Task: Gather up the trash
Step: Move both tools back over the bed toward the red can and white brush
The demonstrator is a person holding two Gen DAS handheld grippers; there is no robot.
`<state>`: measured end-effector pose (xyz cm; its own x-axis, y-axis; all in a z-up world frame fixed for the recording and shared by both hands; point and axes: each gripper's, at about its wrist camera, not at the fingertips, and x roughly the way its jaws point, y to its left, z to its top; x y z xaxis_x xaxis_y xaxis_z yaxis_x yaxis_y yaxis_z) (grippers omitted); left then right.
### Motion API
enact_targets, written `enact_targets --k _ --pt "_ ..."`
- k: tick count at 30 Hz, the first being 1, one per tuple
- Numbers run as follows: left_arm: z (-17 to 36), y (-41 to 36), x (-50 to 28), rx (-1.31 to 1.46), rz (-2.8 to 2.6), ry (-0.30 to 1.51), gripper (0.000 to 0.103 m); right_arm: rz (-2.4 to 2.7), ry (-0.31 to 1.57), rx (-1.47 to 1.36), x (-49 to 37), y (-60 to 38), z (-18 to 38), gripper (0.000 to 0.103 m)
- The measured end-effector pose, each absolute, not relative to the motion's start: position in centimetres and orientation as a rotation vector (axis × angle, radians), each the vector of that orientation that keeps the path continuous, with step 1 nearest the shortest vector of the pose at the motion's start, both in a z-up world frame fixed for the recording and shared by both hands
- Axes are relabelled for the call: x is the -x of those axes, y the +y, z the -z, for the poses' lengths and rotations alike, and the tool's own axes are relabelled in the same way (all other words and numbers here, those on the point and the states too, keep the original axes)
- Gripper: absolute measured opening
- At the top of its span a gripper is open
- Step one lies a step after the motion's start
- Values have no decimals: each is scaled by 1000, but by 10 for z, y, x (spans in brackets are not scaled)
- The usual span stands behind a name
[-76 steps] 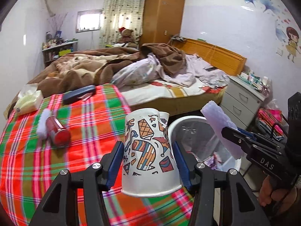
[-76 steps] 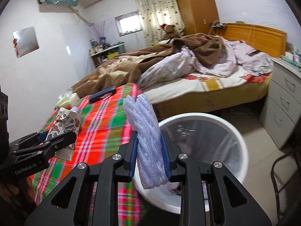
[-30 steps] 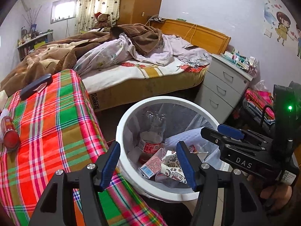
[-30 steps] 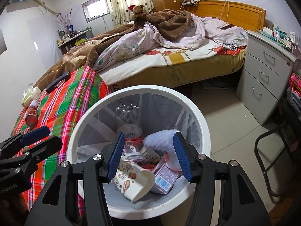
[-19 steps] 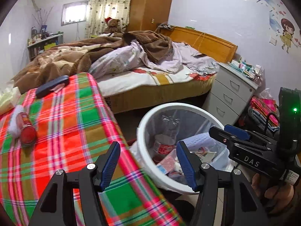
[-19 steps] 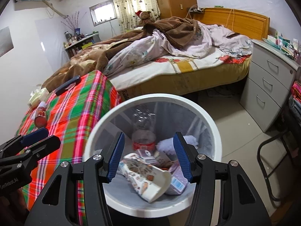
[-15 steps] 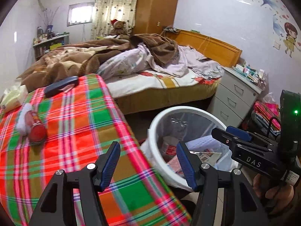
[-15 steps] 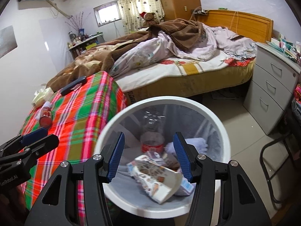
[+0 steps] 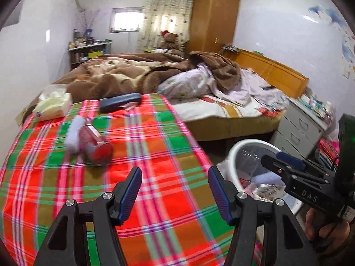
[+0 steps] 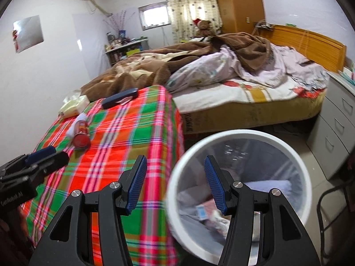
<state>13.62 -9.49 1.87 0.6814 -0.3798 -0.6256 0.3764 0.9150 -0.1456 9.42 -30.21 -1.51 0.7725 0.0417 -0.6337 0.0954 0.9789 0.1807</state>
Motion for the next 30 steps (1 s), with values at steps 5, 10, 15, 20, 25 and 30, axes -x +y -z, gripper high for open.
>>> enact_targets --k 5,10,15,20,25,30 --pt "-20 -48 -148 52 342 698 62 -28 693 -183 -108 -276 13 55" --pt "-19 -2 -160 78 235 696 62 -98 695 -150 -123 -247 10 55" --pt "-15 32 -171 104 172 703 62 -161 706 -127 -138 -220 9 55" --pt "-10 57 -186 129 130 713 62 -215 721 -112 -154 -195 9 56" --pt "-6 74 -203 133 124 719 62 -286 745 -95 -172 -171 14 57" --pt "3 84 -221 140 133 737 62 -344 775 -98 -197 -148 22 61"
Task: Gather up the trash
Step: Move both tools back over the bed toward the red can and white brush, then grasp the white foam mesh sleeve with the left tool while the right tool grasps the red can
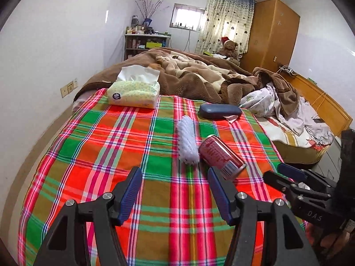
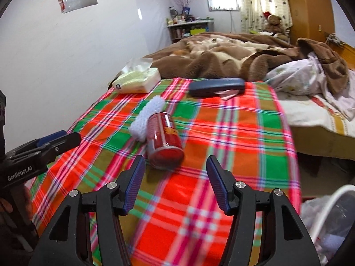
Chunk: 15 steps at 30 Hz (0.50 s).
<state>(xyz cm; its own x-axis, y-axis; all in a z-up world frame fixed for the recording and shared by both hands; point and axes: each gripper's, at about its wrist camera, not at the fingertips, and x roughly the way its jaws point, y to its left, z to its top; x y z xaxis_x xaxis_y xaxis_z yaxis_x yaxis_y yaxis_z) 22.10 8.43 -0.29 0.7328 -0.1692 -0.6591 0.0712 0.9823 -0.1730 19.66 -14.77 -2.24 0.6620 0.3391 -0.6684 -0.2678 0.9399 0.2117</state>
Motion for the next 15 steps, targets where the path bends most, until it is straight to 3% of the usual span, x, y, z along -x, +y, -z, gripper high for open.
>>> enact_targets --k 15 --pt "25 89 -286 137 196 799 62 -364 888 -25 -258 -108 50 62"
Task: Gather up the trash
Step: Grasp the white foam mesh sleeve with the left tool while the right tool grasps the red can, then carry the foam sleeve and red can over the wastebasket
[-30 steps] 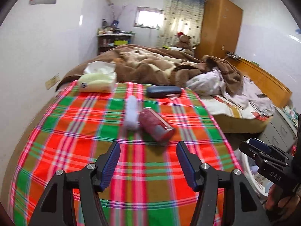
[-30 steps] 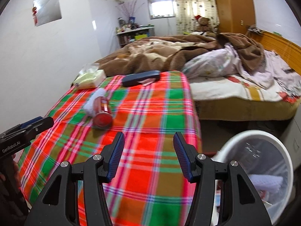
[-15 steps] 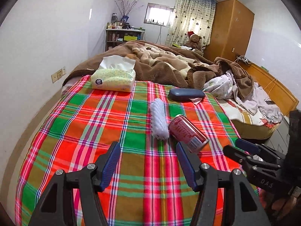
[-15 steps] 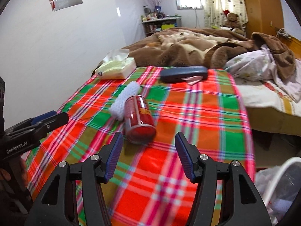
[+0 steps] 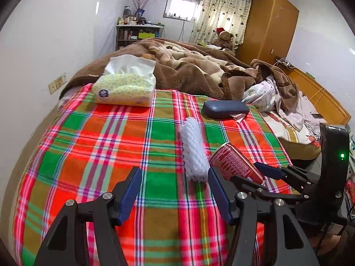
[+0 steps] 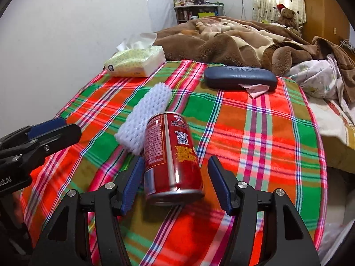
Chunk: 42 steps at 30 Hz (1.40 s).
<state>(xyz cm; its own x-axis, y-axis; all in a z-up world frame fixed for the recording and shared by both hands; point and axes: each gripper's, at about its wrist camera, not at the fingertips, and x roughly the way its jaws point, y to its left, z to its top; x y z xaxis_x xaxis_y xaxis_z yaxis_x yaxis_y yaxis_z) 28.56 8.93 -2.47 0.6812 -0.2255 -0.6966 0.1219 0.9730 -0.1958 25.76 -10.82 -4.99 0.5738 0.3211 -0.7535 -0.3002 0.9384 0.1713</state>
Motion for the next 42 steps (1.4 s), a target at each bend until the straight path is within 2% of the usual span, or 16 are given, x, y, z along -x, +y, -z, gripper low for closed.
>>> enact_targets --k 4,26,27,29,30,32,33,42 --pt "29 80 -302 128 216 810 62 -357 892 -64 -264 -117 52 55" --pt "72 36 -375 64 210 909 61 -242 859 -74 -287 -152 55 55" --pt "74 36 -377 69 214 916 60 -243 858 -75 -287 -152 55 55" --pt "78 35 -379 65 208 930 49 -243 855 -73 -287 -152 55 55" --pt "78 33 -379 45 201 923 47 -242 853 -72 -287 -152 55 55" --pt "78 31 -378 31 207 921 33 -242 853 -73 -286 -152 55 55" --pt "77 31 -377 34 214 919 31 -242 853 -77 -286 -153 55 55" --pt "62 25 -353 43 249 884 28 -249 846 -118 -280 -158 52 55"
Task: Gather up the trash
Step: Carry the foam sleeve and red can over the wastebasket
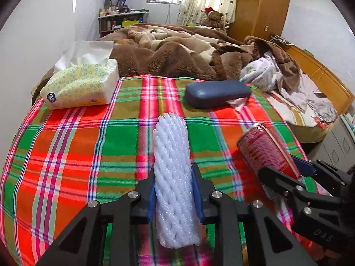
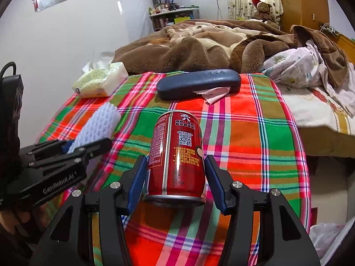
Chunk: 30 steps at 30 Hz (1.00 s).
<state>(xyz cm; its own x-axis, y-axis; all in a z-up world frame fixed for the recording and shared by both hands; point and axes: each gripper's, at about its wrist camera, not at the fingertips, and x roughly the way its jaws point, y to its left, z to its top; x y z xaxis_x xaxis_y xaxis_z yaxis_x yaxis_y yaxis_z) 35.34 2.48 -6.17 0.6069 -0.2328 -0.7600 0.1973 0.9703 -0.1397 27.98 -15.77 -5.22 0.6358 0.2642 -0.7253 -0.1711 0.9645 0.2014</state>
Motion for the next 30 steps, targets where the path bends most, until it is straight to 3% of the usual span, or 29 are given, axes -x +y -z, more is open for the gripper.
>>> enact_targets --k 30 --pt "-28 -48 -190 0 402 716 28 -138 674 -225 -153 -239 -4 55"
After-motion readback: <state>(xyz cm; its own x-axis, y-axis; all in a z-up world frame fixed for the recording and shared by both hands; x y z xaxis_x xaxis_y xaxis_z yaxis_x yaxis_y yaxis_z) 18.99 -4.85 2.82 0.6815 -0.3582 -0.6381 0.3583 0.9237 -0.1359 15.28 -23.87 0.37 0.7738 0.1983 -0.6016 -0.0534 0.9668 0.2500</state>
